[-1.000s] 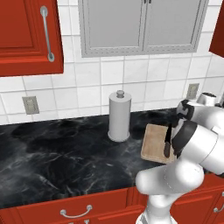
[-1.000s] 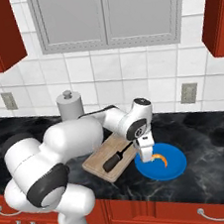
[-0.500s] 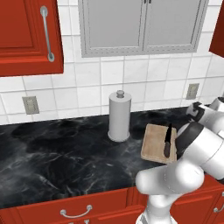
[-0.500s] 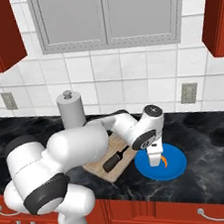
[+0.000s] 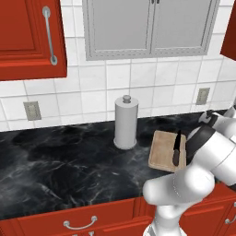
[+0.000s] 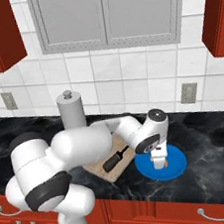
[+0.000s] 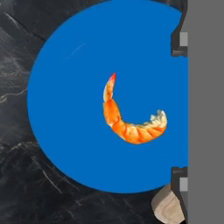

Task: Pick up the knife from the drawer and place it on the cutting board. Then place the meat from the plate to the cutting board.

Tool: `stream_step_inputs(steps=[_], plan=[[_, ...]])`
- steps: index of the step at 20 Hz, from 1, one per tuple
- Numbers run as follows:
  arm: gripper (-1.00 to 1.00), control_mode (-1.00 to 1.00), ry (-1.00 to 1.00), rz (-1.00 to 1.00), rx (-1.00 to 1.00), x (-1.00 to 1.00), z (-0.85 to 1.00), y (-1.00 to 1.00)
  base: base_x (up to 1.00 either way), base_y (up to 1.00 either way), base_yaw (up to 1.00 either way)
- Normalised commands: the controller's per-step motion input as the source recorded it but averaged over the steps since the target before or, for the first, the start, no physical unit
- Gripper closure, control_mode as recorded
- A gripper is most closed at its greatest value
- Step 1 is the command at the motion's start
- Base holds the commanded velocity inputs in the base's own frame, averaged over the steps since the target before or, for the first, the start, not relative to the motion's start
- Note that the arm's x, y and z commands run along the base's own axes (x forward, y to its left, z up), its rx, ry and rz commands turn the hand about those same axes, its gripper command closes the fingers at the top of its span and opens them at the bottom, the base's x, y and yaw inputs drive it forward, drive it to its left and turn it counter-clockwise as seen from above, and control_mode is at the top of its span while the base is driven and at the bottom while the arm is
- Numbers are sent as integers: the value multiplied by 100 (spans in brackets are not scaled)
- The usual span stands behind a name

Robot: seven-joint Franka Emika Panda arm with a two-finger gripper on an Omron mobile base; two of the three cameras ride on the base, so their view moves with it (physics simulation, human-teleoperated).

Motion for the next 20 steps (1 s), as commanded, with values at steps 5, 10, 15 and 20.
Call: stream_step_inputs(steps=[5,10,15,20], plan=[[-100,-100,2,-3,0,7,0,-15,0,0,0],[-100,-100,7,0,0,1,-1,-6,0,0,0],[-100,-100,9,0,0,5,-6,0,0,0,0],[-100,-100,2,0,0,3,-15,0,0,0,0]])
